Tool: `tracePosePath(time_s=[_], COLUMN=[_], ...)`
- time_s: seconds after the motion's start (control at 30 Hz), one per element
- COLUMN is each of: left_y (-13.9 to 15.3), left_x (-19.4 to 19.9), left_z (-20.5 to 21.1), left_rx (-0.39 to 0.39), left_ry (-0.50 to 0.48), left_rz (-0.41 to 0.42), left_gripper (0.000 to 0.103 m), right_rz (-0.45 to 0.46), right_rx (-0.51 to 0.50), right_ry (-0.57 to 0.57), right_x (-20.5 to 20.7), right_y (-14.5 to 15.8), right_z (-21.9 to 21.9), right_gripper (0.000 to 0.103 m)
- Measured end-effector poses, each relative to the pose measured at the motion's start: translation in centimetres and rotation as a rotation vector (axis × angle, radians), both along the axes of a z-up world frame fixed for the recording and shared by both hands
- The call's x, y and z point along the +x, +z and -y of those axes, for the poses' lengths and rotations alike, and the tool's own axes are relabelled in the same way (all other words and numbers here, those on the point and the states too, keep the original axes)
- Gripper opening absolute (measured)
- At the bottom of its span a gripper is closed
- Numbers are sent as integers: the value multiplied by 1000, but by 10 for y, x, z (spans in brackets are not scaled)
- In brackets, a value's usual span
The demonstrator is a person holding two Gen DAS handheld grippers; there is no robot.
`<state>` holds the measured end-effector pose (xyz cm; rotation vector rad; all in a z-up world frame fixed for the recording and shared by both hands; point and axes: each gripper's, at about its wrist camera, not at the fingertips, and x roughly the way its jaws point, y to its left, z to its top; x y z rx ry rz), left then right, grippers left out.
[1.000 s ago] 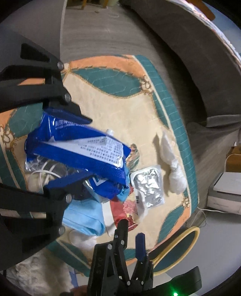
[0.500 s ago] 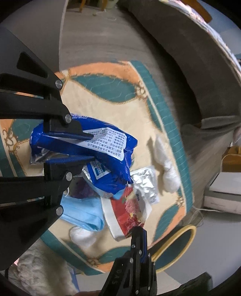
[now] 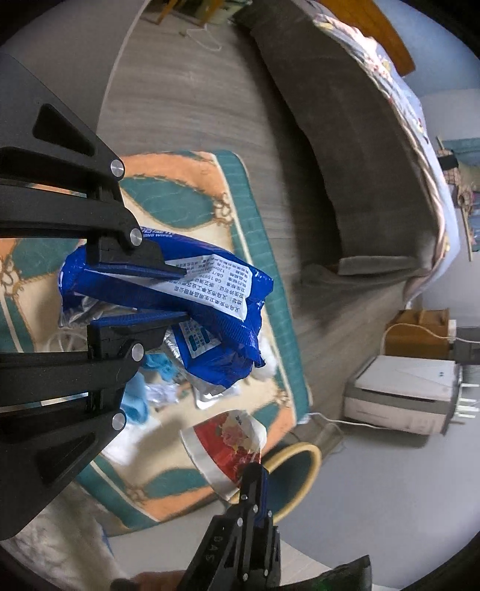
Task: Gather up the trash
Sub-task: 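Carry both items over the wastebasket and open both tools to drop them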
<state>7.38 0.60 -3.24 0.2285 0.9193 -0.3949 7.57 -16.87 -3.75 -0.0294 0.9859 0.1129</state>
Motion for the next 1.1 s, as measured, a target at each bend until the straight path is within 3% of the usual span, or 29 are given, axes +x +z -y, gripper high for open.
tracePosePath(time_s=[0.37,0.63,1.1], left_y=[34,46,31], left_x=[6,15,43], left_z=[38,100,237], left_rx=[-48,-83,-105], left_ry=[-46,-149,-324], left_rz=[69,84,21], left_gripper=[18,18,18], right_rz=[80,87,24], right_rx=[5,-5,0], right_ry=[-114,-226,-546], right_x=[8,16,8], right_y=[29,35,-5], right_z=[52,108,256], right_gripper=[5,5,5])
